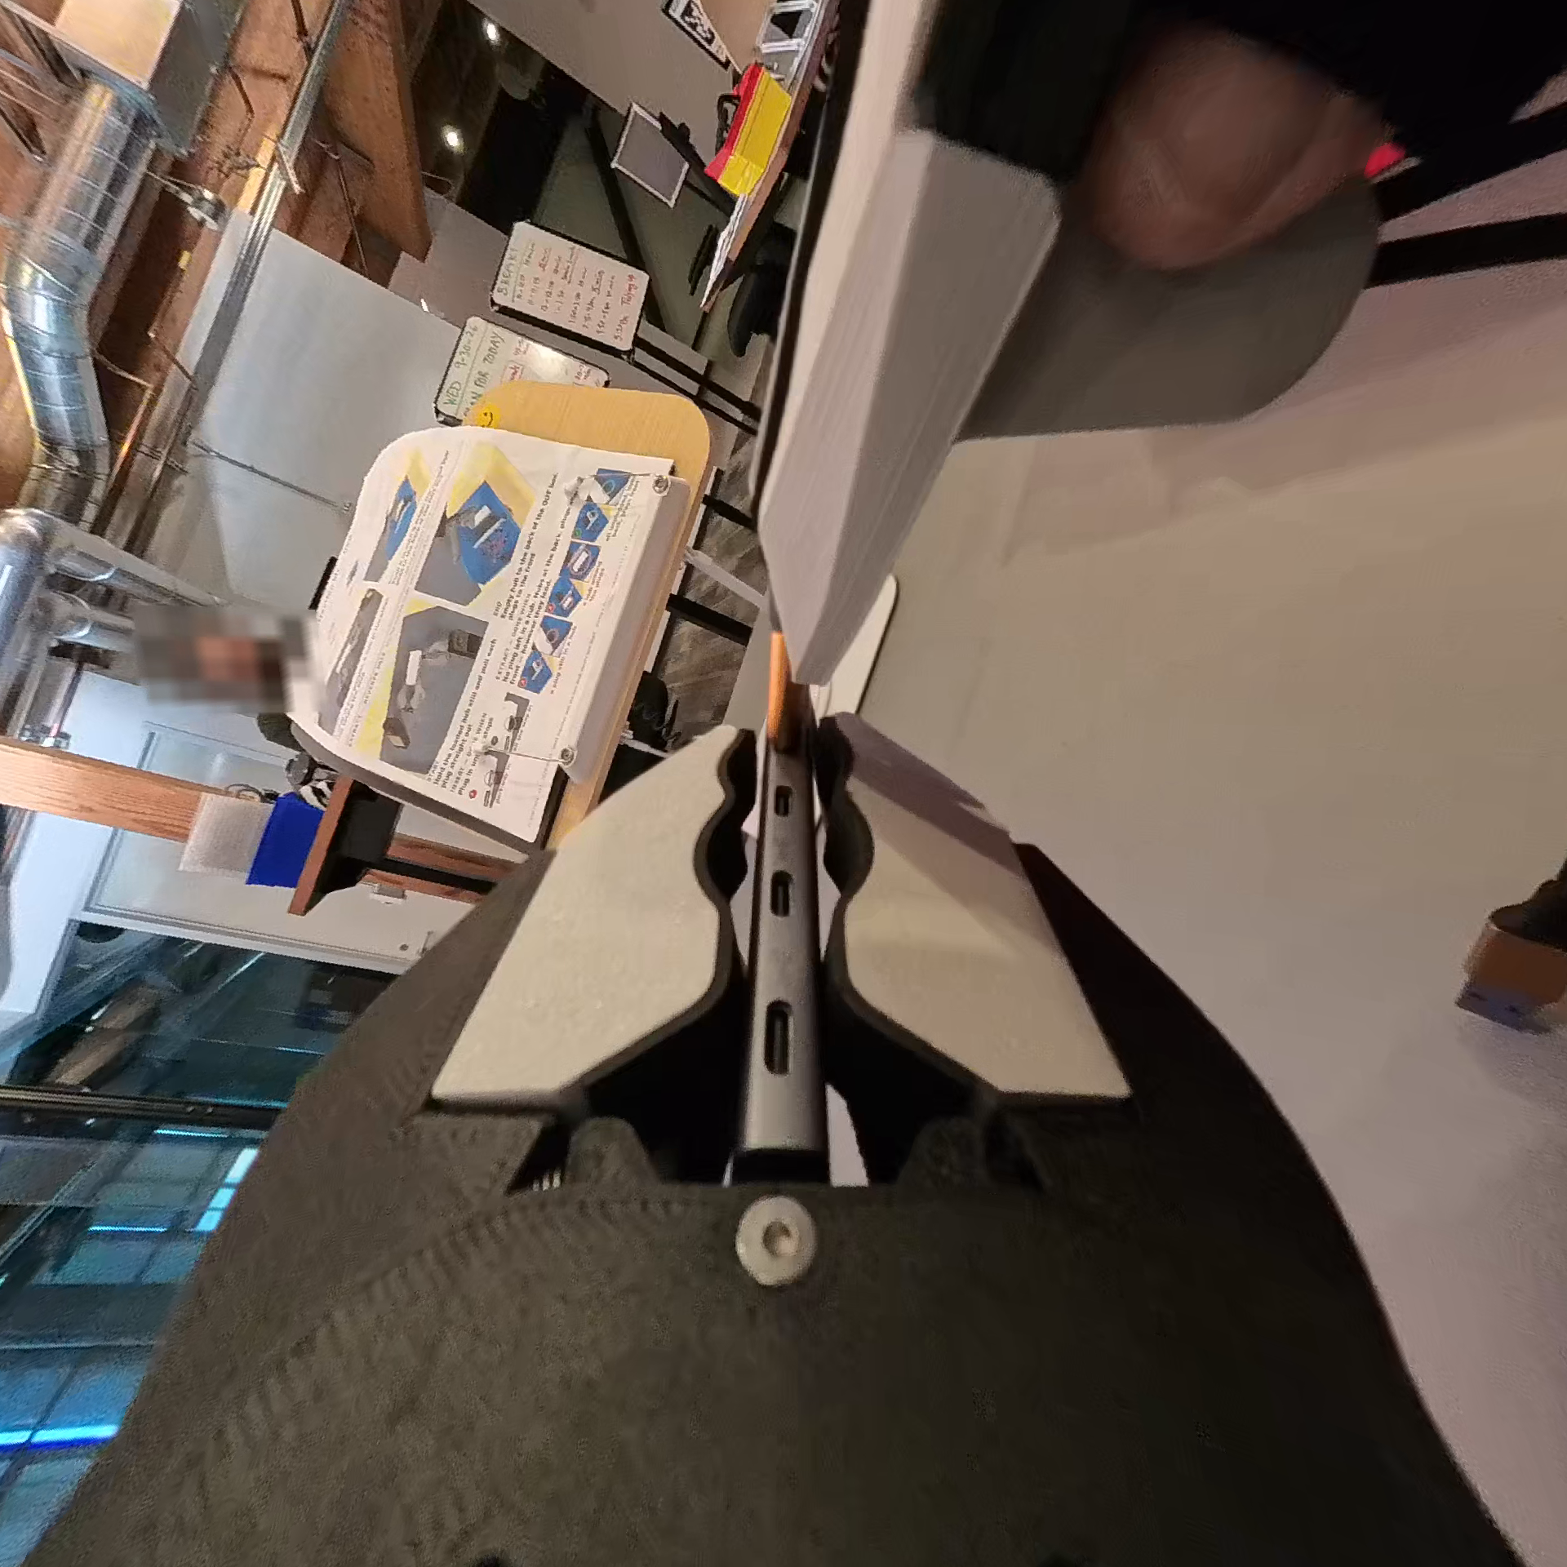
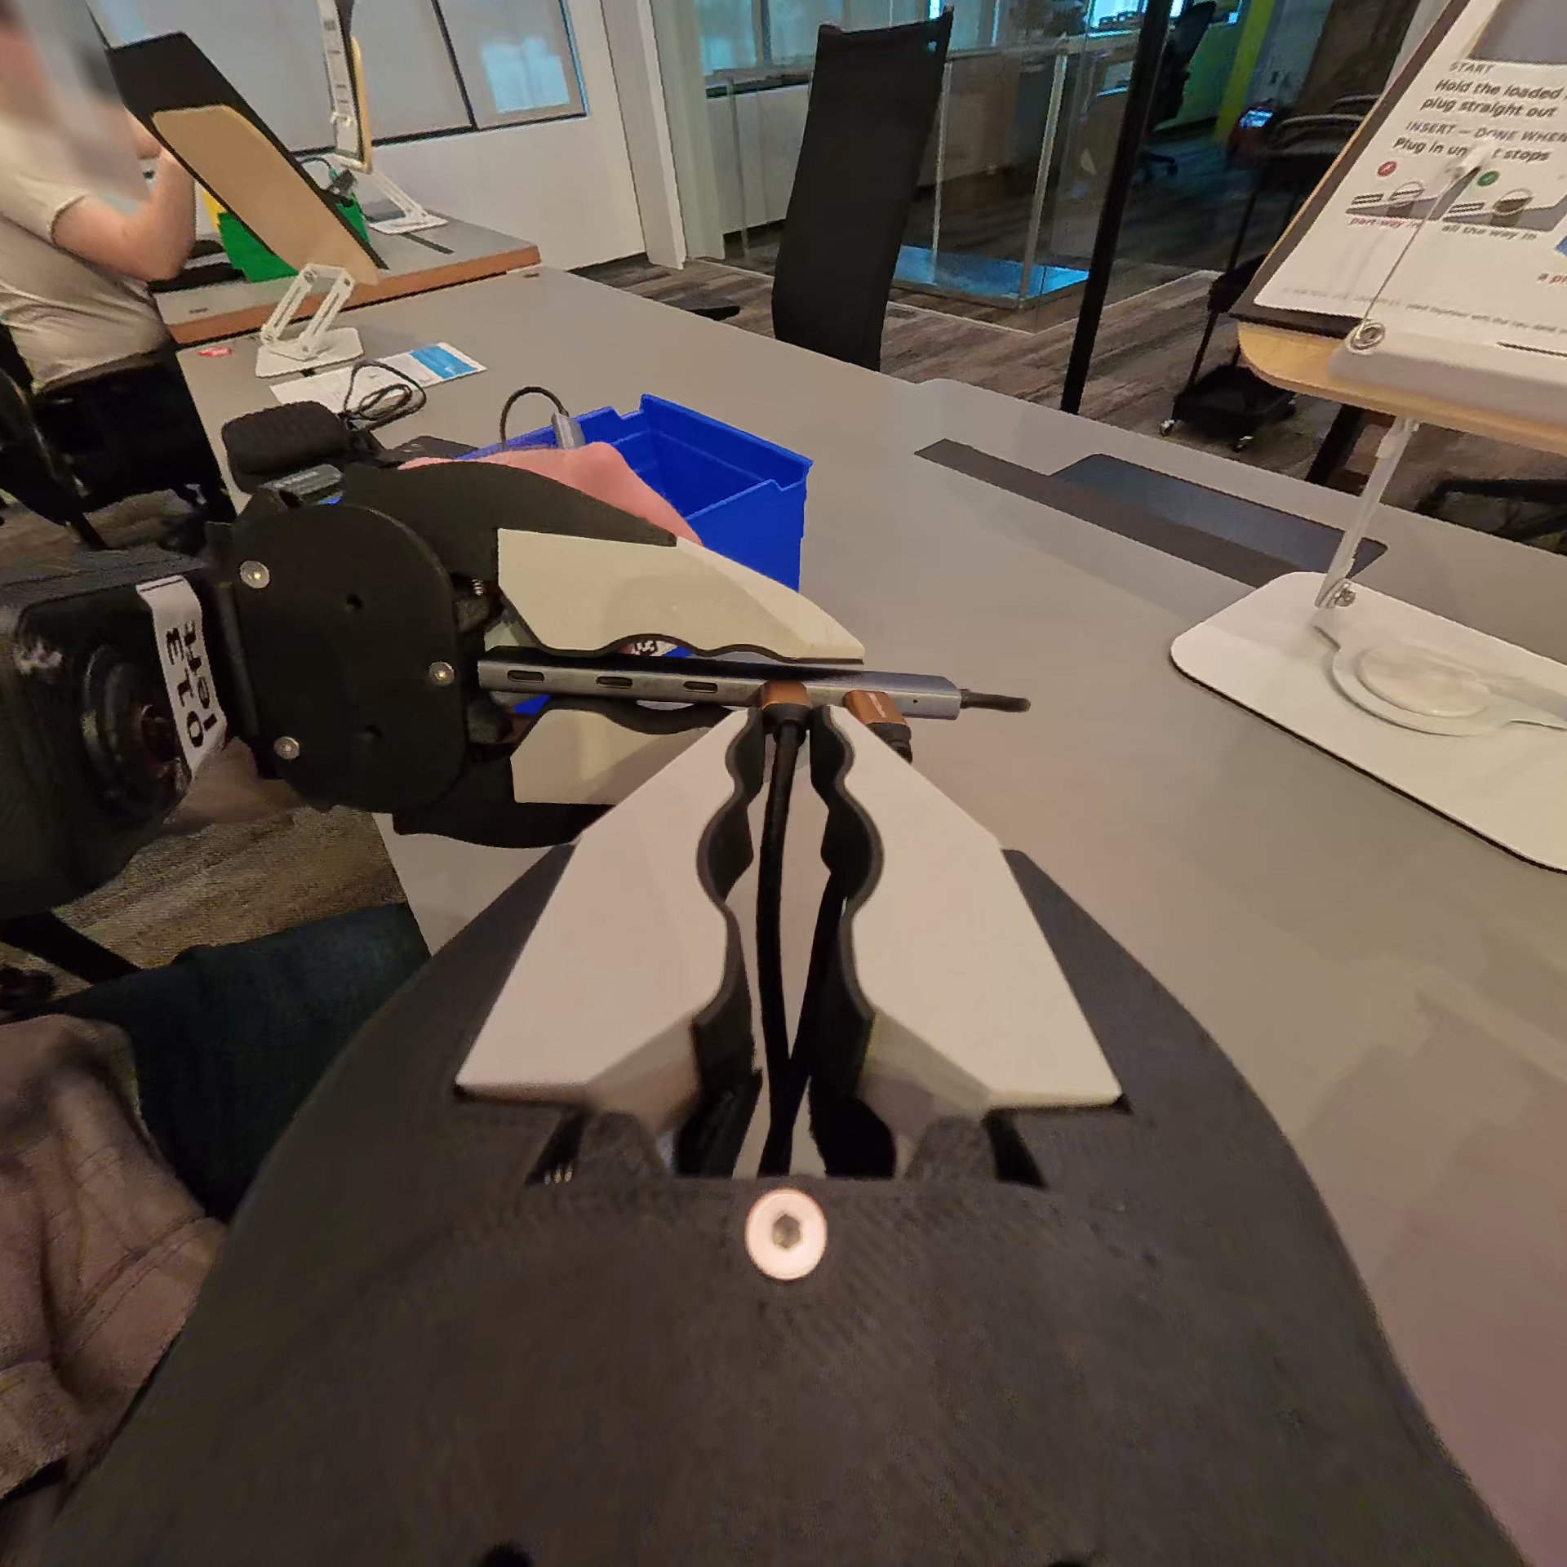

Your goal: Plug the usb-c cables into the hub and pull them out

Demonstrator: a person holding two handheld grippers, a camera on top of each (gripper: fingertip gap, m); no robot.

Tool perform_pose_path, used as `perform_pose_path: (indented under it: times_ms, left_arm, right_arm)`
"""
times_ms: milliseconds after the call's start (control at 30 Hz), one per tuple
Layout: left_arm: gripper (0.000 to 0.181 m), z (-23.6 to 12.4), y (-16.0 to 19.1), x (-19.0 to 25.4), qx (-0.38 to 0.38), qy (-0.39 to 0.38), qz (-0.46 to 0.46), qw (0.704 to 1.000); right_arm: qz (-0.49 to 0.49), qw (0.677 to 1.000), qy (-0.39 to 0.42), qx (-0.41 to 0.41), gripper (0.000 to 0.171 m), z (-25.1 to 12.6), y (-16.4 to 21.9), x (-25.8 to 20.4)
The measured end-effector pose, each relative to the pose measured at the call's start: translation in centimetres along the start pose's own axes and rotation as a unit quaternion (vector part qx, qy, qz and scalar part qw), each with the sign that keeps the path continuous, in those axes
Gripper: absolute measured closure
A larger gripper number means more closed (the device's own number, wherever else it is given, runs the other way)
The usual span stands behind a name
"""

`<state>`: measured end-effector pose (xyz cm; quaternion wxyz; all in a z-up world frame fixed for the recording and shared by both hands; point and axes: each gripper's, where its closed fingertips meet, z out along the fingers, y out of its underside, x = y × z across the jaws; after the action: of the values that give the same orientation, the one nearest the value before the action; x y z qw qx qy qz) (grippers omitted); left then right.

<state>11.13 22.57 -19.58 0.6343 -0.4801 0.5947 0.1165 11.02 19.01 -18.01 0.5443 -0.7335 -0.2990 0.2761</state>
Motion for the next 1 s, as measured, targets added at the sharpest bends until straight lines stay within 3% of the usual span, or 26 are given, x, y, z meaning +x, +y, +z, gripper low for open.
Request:
perform_pose_path:
  times_ms: [233, 467, 1000]
  left_arm:
    - [0.167, -0.4, -0.4, 0.0, 0.007, 0.010, -0.002, 1.000]
    - [0.167, 0.1, 0.8, 0.6, -0.020, 0.025, -0.020, 0.999]
    - [0.167, -0.5, -0.8, 0.6, -0.001, -0.004, 0.031, 1.000]
  right_arm:
    - [0.028, 0.998, -0.047, 0.019, 0.163, -0.3, -0.2, -0.3]
    - [-0.008, 0.999, 0.028, -0.017, 0.163, 0.4, 0.4, 0.2]
    - [0.077, 0.996, -0.031, 0.008, 0.160, 0.7, 0.5, 0.0]
